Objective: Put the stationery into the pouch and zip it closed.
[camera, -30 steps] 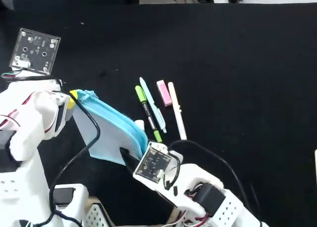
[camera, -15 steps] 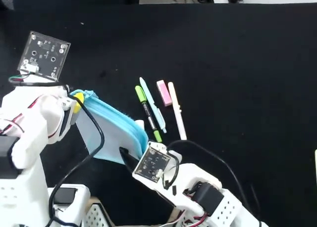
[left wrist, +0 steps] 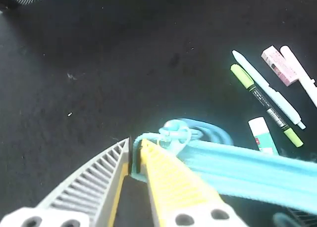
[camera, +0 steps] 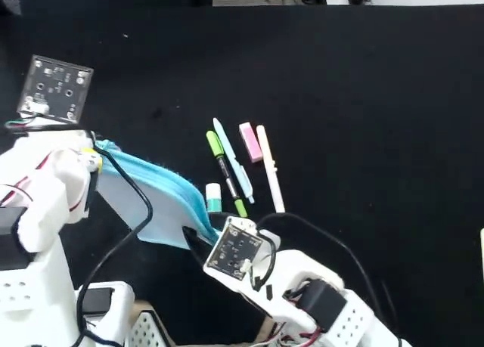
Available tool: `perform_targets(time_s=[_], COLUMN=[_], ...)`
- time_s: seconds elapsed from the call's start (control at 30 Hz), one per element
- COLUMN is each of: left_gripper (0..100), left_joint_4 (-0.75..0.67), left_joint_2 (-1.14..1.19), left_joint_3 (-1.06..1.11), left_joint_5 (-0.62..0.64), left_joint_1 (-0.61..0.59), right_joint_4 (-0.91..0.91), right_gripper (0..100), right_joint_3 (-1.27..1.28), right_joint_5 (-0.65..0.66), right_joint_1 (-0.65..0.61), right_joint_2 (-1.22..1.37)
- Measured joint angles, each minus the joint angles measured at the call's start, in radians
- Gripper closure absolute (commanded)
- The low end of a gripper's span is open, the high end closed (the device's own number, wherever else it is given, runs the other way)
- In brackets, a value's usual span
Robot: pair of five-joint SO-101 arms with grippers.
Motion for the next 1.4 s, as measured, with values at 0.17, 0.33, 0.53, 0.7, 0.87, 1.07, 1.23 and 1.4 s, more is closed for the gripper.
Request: perform_targets(time_s=[0.17,0.33,0.53,0.7,0.87,1.07,1.23,1.4], left_gripper=[97,97,97,97,97,97,97,97], left_joint_4=[-0.005,-0.005,-0.006,-0.006,-0.008,-0.008,-0.008,-0.009], left_joint_2=[-0.002,-0.003,-0.005,-0.009,-0.048,-0.204,-0.318,-0.393], left_joint_3=[0.028,0.043,0.075,0.101,0.143,0.222,0.311,0.361], left_joint_5=[0.058,0.135,0.147,0.146,0.121,0.038,-0.011,-0.068], left_joint_1=[0.066,0.130,0.135,0.157,0.298,0.396,0.405,0.413], right_joint_4=[0.103,0.178,0.169,0.121,0.066,0.028,0.133,0.155], right_gripper=[89.0,88.9,88.9,89.1,89.0,88.9,88.8,75.6], right_joint_3=[-0.163,-0.408,-0.720,-0.855,-0.864,-0.752,-0.753,-0.755], right_joint_5=[-0.005,-0.077,-0.092,-0.094,-0.094,-0.009,0.186,0.255], right_joint_1=[0.000,0.006,0.133,0.207,0.339,0.377,0.189,0.051], right_joint_2=[0.000,0.000,0.106,0.387,0.531,0.565,0.560,0.580])
